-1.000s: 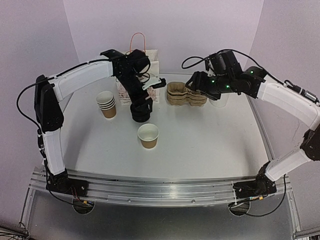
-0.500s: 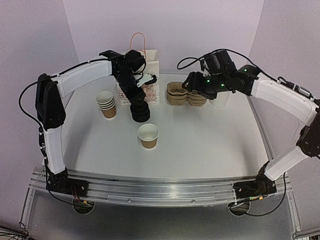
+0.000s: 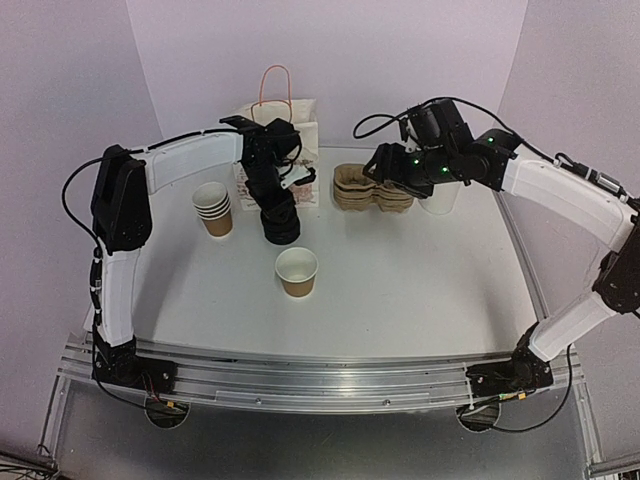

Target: Pack the takeout coffee

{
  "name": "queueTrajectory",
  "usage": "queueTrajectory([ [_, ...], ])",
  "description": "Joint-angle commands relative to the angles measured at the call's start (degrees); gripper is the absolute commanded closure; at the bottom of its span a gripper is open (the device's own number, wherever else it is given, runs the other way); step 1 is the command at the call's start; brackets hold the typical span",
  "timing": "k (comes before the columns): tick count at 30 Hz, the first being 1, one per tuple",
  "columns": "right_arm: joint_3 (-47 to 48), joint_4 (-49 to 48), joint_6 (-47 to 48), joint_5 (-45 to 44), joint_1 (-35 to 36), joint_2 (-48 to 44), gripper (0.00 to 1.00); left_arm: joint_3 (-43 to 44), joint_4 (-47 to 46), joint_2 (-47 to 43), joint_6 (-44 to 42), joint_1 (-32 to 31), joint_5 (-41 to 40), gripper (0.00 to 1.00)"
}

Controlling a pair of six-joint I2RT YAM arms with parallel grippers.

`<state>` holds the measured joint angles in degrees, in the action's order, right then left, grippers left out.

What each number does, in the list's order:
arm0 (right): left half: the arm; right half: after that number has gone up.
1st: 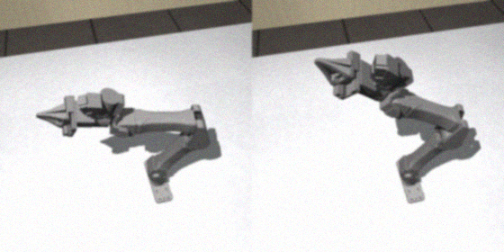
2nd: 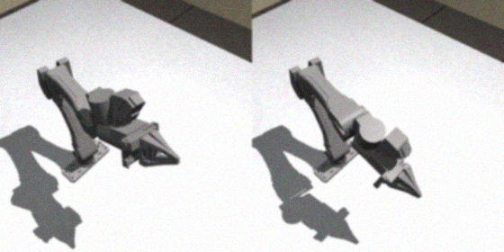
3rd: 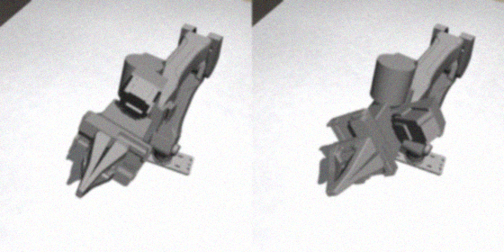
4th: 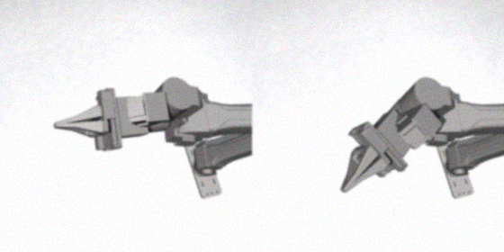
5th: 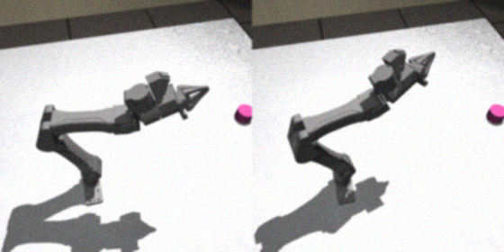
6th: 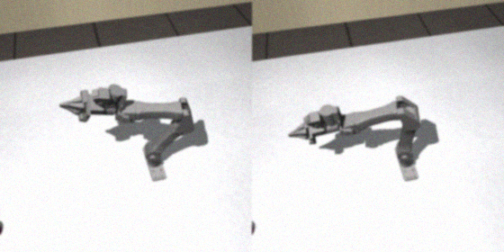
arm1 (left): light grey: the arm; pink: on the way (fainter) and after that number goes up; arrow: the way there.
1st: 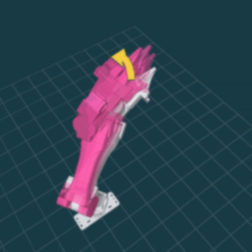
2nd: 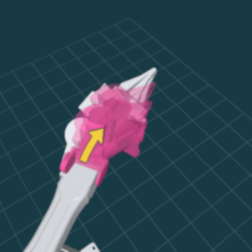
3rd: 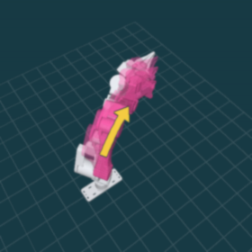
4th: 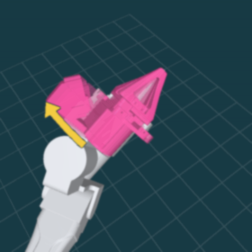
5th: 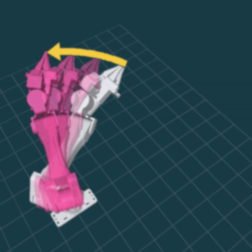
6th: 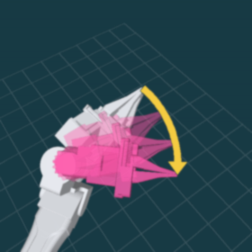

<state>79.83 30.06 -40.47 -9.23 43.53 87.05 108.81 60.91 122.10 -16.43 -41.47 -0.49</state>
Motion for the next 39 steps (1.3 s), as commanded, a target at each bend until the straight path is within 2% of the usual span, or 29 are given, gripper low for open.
queueTrajectory([
  [1, 0.94, -0.01, 0.65, -0.11, -0.02, 0.58, 0.28, 3.84, -1.29, 1.25, 0.24, -0.1, -0.1, 0.48],
  [9, 0.81, -0.01, 0.74, 0.08, -0.02, 0.67, 0.28, 5.08, -1.03, 2.84, -0.34, -0.1, 0.32, 0.6],
  [29, -0.82, -0.03, 0.06, 0.01, -0.02, -0.45, 0.28, 4.88, -1.97, 4.36, -0.07, -0.1, 0.32, 0.68],
  [39, -1.34, -0.01, -0.45, 0.18, 0.0, -0.65, 0.28, 4.73, -1.43, 4.43, -0.06, -0.1, 2.58, 0.76],
])
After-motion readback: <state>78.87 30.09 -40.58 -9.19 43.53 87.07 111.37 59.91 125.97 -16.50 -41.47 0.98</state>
